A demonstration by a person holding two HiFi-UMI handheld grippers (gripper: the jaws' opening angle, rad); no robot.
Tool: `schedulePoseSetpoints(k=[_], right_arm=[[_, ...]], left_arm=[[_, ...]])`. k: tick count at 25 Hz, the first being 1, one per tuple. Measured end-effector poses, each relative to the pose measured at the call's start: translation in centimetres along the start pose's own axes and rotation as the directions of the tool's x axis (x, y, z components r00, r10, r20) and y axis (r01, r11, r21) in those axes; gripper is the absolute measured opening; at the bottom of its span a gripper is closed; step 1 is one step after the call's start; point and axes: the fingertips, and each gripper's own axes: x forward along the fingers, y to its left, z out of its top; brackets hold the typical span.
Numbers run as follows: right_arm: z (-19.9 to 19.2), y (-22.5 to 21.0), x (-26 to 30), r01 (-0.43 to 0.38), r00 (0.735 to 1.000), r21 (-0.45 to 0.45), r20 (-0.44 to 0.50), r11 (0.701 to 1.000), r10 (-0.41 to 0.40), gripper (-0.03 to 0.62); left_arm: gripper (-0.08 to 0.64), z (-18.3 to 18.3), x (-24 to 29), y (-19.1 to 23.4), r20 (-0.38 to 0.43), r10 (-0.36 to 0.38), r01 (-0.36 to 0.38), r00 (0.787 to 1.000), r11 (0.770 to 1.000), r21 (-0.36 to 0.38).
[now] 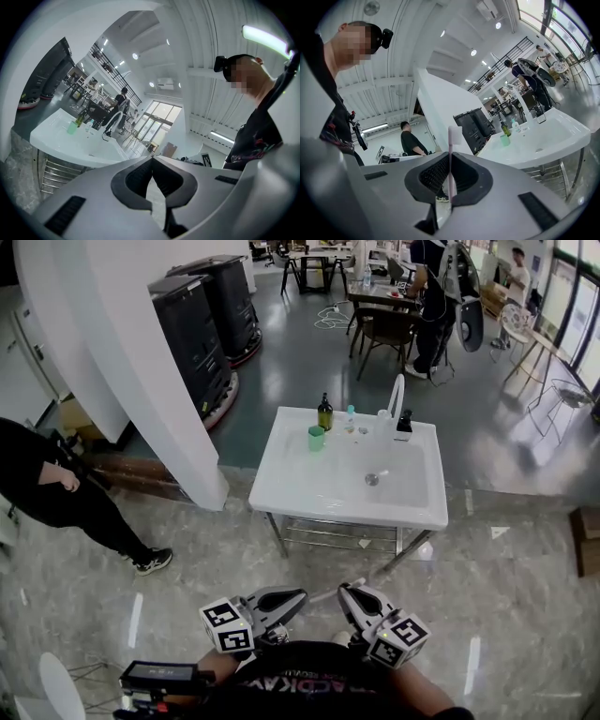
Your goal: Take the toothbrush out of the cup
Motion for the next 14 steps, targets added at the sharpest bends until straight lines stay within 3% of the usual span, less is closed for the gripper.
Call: schedulePoseSetpoints(k=[14], right_arm=[[0.26, -0.7, 0.06, 0.015, 1.0, -0.008, -0.001, 1.0, -0.015, 0.023]], left_arm=[[0.008, -0.07, 0.64, 0.71, -0.008, -0.009, 0.009, 1.0, 1.0, -0.002]])
